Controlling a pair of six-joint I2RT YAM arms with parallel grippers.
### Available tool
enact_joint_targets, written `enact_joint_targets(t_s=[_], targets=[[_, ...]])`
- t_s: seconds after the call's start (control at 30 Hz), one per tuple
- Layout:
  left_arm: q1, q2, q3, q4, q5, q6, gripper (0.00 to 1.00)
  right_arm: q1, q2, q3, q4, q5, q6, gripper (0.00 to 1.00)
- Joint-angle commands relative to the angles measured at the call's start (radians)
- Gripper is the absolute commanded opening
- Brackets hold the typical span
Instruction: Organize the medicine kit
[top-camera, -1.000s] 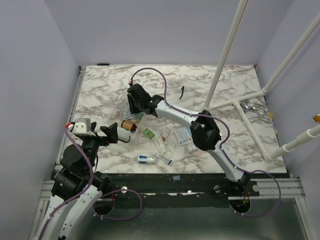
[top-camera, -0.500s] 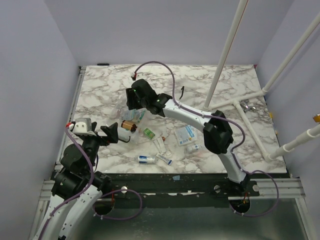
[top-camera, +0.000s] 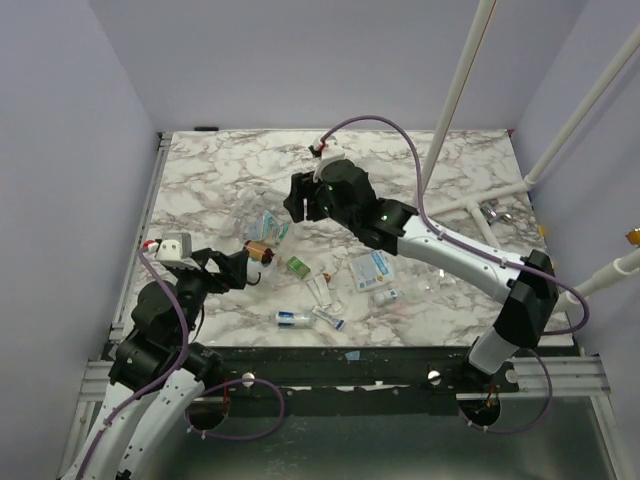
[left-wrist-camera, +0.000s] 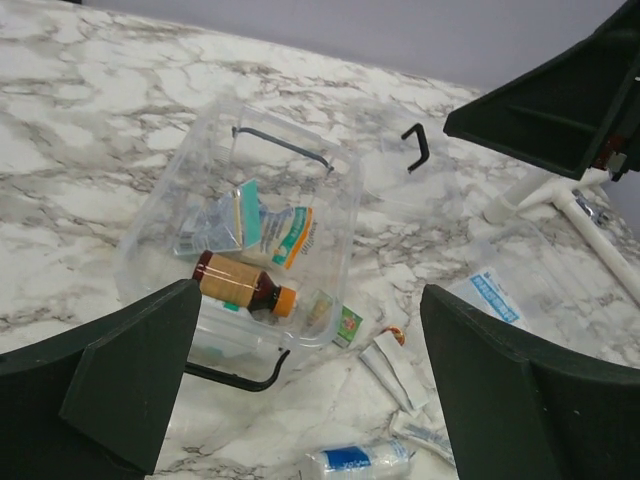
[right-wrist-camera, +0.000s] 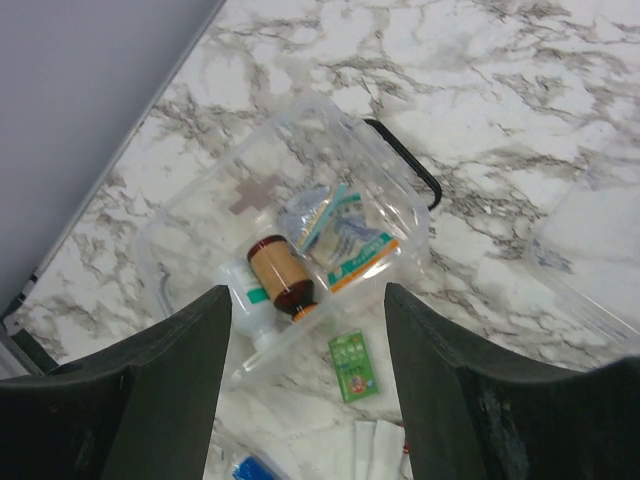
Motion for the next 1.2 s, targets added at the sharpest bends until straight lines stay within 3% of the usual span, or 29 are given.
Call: enact_joint_targets(t_s=[0.0, 0.3, 0.67, 1.17], targets=[[-0.006, 0.074, -0.008, -0.030, 0.154, -0.065, 0.93, 0.006, -0.112, -0.160, -0.033, 0.044, -0.028, 0.66], [-0.006, 0.245, 0.011, -0.015, 0.328, -0.075, 0.90, 0.006, -0.305, -0.395, -0.190, 0.221, 0.009, 0.69], [-0.042, 0.396, 0.058, 0.015, 0.546, -0.055, 0.89, 0.004, -0.395, -0.586, -0.426, 0.259, 0.349, 0.69], [-0.355, 0.559, 0.125, -0.080, 0.376, 0.049, 0.88, 0.005, -0.526, -0.756, -0.516, 0.268, 0.764, 0.70]])
